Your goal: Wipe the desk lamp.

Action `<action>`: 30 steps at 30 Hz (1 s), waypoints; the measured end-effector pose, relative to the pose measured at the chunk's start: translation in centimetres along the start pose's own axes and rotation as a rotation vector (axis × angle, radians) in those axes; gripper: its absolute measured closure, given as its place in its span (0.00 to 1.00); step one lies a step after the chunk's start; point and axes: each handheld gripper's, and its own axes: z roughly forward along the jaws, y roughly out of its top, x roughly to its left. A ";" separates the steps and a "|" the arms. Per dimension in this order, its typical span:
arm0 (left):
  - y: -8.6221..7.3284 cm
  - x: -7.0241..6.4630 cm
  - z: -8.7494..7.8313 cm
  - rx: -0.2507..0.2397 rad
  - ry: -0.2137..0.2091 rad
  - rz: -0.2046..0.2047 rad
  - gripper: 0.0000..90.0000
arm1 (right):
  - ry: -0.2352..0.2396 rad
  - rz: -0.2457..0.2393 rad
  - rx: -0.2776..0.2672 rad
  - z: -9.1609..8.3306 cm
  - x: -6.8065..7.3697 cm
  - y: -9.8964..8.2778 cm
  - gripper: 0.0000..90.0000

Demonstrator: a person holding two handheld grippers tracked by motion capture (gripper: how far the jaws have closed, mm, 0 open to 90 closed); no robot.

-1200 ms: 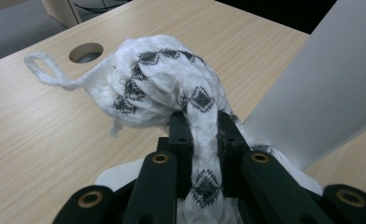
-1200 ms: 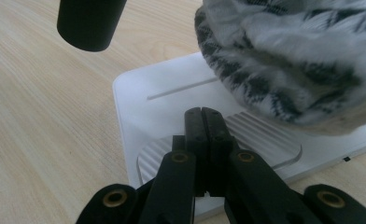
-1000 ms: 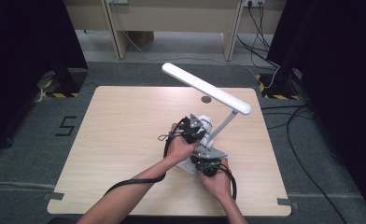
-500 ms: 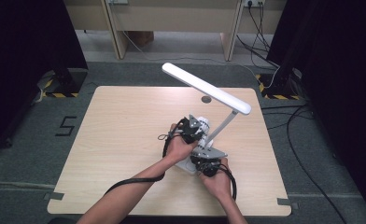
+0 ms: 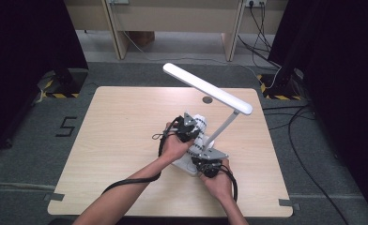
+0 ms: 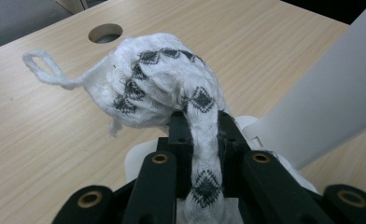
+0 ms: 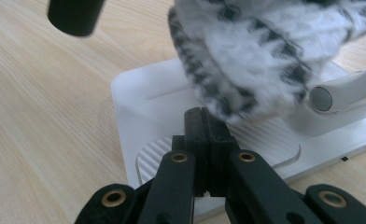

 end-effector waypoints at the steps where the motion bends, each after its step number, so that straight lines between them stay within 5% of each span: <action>1: 0.0 0.2 -0.3 0.001 0.000 -0.001 0.88 | -0.002 -0.002 0.001 0.0 0.0 0.0 1.00; 30: -3.0 2.1 -6.0 -0.009 -0.035 0.070 0.86 | -0.031 -0.022 0.035 -0.9 0.7 1.1 0.73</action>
